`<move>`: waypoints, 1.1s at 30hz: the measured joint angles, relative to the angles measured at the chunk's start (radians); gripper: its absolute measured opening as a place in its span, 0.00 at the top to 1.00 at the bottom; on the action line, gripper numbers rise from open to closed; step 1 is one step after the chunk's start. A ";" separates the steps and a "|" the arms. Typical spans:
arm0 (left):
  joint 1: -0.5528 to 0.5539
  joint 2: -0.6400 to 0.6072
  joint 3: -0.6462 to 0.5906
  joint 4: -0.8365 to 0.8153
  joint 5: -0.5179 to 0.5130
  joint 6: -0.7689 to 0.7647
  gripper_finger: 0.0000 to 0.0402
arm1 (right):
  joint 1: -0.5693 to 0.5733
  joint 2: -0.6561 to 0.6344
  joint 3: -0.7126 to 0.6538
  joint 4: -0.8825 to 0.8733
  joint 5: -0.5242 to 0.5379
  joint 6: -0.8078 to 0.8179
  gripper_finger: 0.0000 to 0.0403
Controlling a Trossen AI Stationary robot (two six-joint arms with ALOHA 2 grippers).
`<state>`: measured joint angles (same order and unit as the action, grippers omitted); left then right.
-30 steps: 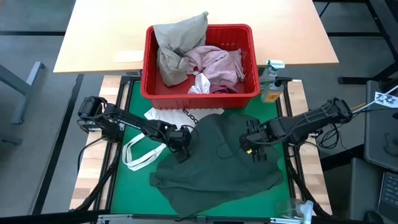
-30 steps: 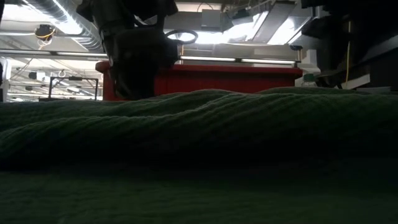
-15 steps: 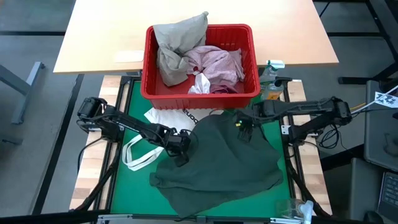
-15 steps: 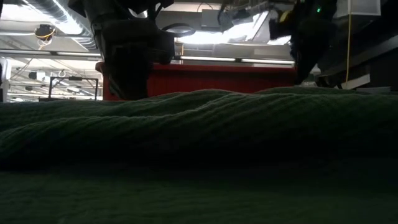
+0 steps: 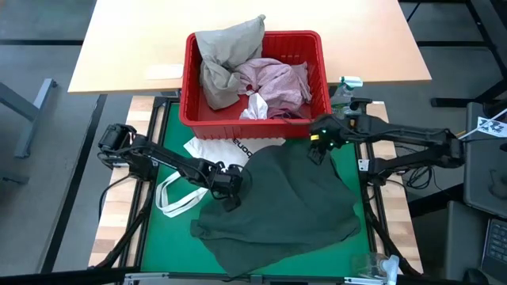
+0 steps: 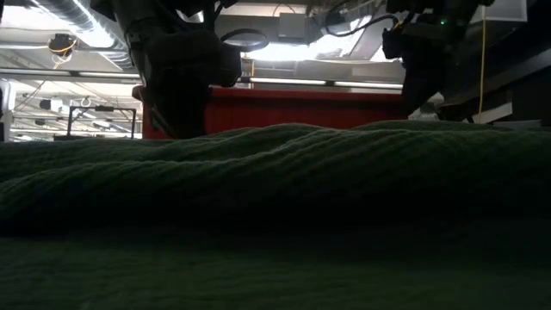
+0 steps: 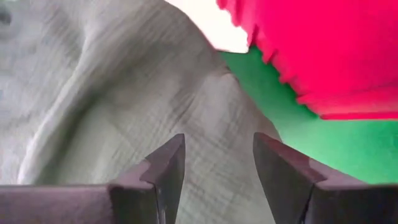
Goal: Fold laundry
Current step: Fold the green shirt
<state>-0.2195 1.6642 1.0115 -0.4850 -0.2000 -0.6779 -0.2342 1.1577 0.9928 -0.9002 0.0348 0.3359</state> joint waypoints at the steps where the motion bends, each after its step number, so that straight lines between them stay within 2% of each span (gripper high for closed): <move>1: 0.000 0.000 0.000 0.000 -0.004 0.000 0.99 | -0.005 -0.006 -0.020 0.018 0.003 0.023 0.53; 12: 0.000 0.000 0.000 0.000 -0.015 0.001 0.99 | -0.009 0.015 -0.176 0.316 0.011 0.090 0.53; 18: 0.000 0.000 0.000 0.000 -0.016 0.001 0.99 | -0.009 0.065 -0.182 0.323 0.128 0.089 0.53; 27: 0.000 0.000 0.000 0.000 -0.016 0.001 0.99 | -0.009 0.168 -0.182 0.332 0.132 0.085 0.53; 33: 0.000 0.000 0.000 0.000 -0.018 0.001 0.99 | -0.009 0.218 -0.182 0.333 0.179 0.084 0.54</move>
<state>-0.2194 1.6646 1.0113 -0.4850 -0.2179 -0.6773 -0.2428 1.3752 0.8112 -0.5673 0.2139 0.4196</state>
